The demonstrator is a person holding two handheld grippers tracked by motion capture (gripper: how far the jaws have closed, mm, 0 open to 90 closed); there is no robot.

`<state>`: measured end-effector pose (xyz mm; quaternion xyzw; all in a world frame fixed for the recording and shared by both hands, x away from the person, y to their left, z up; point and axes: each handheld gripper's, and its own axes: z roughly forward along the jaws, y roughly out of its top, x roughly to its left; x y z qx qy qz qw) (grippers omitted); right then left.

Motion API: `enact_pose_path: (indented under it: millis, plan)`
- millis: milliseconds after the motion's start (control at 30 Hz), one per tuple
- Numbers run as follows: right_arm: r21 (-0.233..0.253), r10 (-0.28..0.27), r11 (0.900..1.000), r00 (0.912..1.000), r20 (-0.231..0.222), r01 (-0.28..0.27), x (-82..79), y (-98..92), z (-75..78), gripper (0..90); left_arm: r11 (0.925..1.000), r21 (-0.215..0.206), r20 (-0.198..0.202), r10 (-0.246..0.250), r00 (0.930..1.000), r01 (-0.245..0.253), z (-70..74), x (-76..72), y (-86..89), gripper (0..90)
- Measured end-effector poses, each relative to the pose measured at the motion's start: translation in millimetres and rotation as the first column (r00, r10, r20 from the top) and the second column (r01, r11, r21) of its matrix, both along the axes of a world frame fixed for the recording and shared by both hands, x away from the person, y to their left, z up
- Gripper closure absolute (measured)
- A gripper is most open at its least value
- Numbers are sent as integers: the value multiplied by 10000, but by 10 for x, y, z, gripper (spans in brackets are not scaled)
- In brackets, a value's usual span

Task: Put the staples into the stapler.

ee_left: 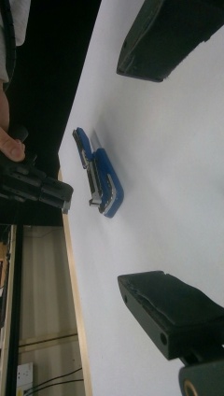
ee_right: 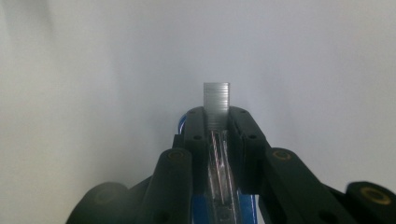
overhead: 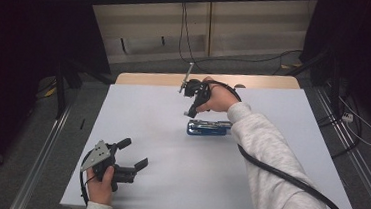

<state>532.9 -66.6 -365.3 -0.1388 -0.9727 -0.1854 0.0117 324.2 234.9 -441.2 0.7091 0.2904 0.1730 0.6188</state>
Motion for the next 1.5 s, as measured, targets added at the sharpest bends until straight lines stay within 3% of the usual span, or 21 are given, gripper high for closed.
enact_pose_path:
  millis: [600,1500]
  plan:
    - [-140,-89,9999,9999,-144,87,-25,-145,-60,787,9999,74,-60,-101,9999,101,-1,1,-5,20]
    - [-336,98,9994,9998,-178,-104,-19,-128,-166,787,9999,59,-47,-98,9999,99,-2,2,-4,20]
